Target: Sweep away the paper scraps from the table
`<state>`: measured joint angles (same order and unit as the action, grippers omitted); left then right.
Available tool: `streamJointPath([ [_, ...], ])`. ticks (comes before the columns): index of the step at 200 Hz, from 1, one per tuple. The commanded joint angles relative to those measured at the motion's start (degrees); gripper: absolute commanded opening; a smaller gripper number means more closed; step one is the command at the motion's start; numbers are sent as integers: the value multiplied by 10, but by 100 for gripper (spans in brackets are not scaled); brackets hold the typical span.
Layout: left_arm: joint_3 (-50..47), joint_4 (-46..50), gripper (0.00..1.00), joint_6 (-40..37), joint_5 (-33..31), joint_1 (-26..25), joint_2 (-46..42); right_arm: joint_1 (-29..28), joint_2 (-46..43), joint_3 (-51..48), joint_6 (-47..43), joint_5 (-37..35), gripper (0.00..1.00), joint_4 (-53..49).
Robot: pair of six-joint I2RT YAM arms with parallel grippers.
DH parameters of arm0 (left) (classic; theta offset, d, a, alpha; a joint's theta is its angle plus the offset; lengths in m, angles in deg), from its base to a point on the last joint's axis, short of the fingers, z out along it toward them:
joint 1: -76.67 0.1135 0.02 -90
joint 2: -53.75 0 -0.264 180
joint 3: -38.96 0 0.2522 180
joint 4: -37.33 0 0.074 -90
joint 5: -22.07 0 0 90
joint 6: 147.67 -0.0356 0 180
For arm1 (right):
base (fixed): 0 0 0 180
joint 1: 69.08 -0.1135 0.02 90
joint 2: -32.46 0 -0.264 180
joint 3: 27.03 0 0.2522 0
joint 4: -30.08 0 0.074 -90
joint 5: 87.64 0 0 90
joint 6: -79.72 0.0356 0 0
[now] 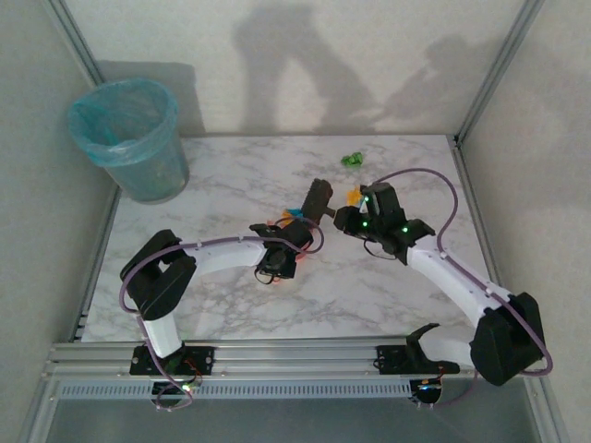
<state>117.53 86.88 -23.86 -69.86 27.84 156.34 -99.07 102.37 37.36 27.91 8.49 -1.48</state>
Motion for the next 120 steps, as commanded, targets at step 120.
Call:
streamJointPath([
  [120,-56,-8,0,-7,-3,23,-21,0,56,121,-16,-91,0,-15],
])
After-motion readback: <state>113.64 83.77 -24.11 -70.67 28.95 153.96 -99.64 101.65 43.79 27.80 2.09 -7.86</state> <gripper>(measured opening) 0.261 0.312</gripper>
